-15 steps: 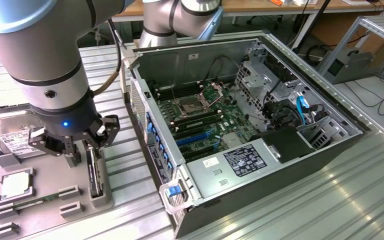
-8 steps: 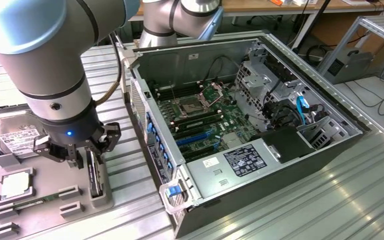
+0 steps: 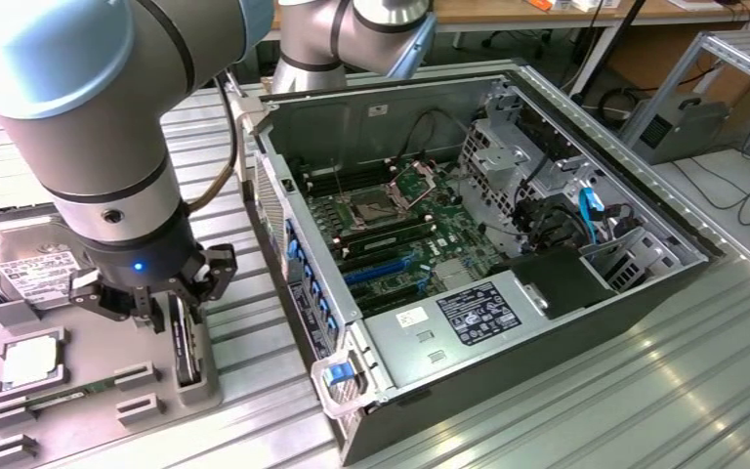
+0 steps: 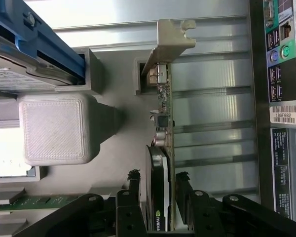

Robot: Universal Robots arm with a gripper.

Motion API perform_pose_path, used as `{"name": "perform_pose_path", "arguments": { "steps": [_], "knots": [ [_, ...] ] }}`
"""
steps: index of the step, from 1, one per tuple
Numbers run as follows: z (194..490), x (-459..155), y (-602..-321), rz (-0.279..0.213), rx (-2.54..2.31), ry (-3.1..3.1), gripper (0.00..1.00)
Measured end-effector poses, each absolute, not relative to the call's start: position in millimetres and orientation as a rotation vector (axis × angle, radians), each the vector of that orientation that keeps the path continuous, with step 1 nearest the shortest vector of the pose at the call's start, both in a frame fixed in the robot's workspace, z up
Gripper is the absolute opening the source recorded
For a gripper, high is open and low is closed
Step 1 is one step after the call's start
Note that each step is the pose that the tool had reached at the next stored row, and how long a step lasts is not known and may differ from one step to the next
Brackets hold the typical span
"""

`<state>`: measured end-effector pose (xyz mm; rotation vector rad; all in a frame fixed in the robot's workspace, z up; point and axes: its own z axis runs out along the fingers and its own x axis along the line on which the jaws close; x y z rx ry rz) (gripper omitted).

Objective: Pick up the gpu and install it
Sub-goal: 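Pick up the gpu and move the gpu toward the slot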

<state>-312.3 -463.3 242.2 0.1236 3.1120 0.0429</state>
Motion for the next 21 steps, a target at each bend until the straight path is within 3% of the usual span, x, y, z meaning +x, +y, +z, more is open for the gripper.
{"name": "perform_pose_path", "arguments": {
  "steps": [21],
  "knots": [
    [241.0,-310.7,-463.3,0.042,0.125,3.125,0.42]
  ]
}}
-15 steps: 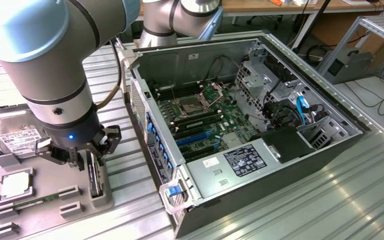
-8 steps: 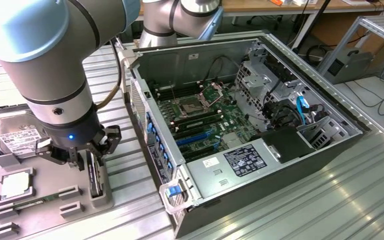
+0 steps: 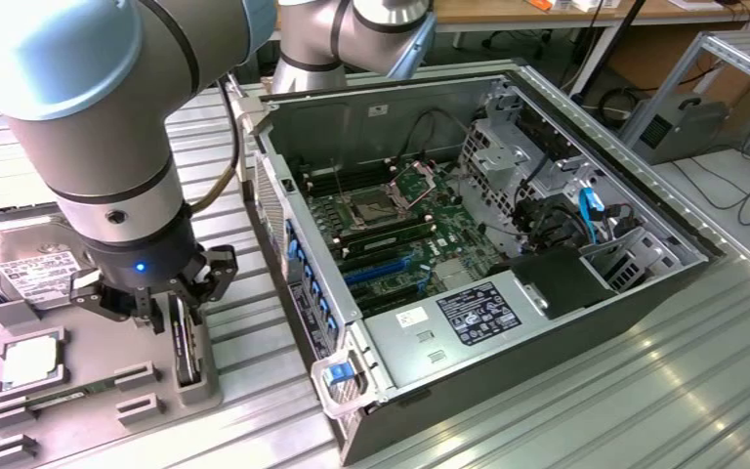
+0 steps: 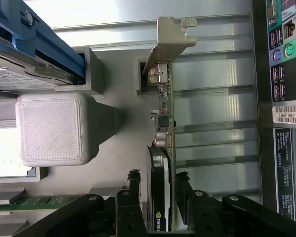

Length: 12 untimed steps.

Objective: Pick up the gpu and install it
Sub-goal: 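Pick up the gpu and move the gpu toward the slot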

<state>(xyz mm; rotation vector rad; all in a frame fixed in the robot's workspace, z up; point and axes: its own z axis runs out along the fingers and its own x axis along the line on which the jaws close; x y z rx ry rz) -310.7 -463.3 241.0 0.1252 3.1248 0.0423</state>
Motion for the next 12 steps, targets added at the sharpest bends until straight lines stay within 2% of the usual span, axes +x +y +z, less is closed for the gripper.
{"name": "perform_pose_path", "arguments": {
  "steps": [12],
  "knots": [
    [241.0,-306.9,-463.3,0.042,0.126,3.14,0.42]
  ]
}}
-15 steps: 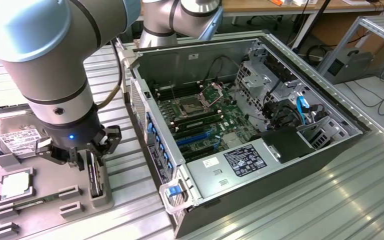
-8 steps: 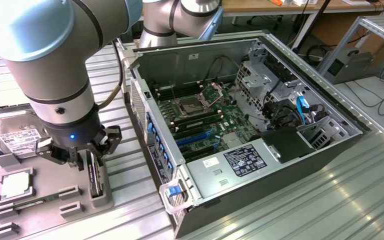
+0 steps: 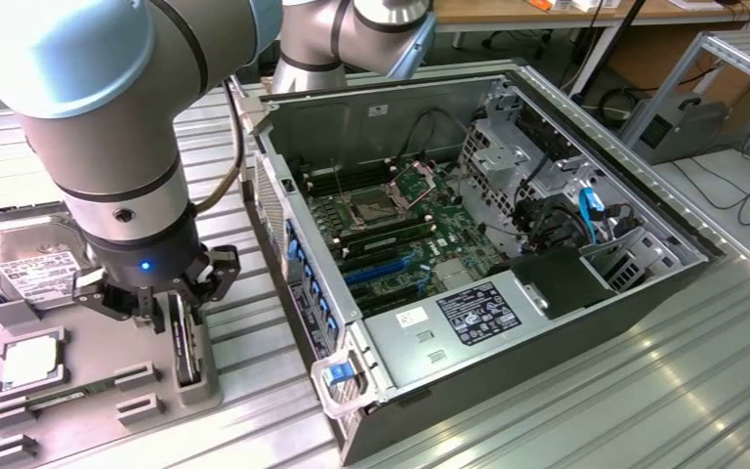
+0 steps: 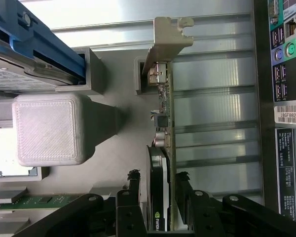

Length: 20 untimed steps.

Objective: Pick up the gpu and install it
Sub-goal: 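Pick up the gpu and move the gpu toward the slot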

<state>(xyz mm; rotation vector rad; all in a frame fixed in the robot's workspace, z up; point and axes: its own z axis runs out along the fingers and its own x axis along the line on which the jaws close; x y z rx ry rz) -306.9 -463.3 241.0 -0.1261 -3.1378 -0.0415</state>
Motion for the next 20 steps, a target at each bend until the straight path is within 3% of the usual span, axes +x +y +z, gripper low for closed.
{"name": "perform_pose_path", "arguments": {
  "steps": [14,16,17,20],
  "knots": [
    [241.1,-306.2,-463.3,-0.041,-0.126,-3.137,0.42],
    [241.1,-306.2,-463.3,-0.042,-0.126,-3.137,0.4],
    [241.1,-306.1,-463.3,-0.041,-0.126,-3.137,0.28],
    [241.1,-306.2,-463.3,-0.041,-0.126,-3.138,0.27]
  ]
}}
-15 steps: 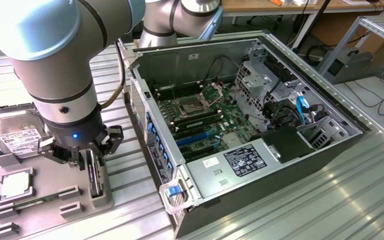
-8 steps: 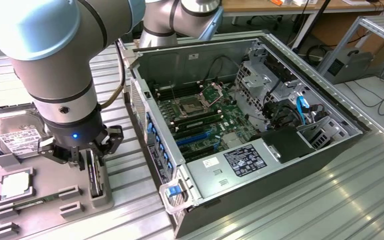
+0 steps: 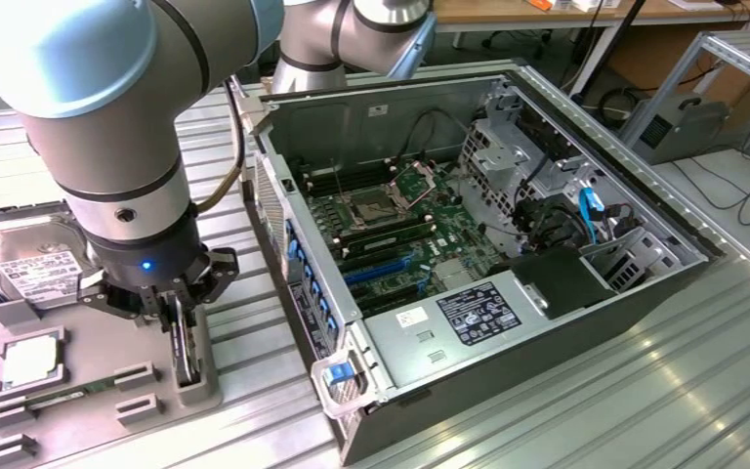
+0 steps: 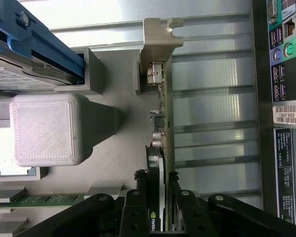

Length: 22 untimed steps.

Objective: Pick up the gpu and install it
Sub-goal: 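Pick up the gpu and move the gpu toward the slot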

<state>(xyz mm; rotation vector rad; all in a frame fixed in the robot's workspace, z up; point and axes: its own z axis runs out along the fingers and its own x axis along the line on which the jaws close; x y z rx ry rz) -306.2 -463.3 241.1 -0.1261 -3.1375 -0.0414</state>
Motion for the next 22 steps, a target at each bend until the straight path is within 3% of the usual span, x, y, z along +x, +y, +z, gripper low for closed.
{"name": "perform_pose_path", "arguments": {
  "steps": [22],
  "knots": [
    [252.3,-306.1,-463.3,-0.042,-0.095,-3.138,0.27]
  ]
}}
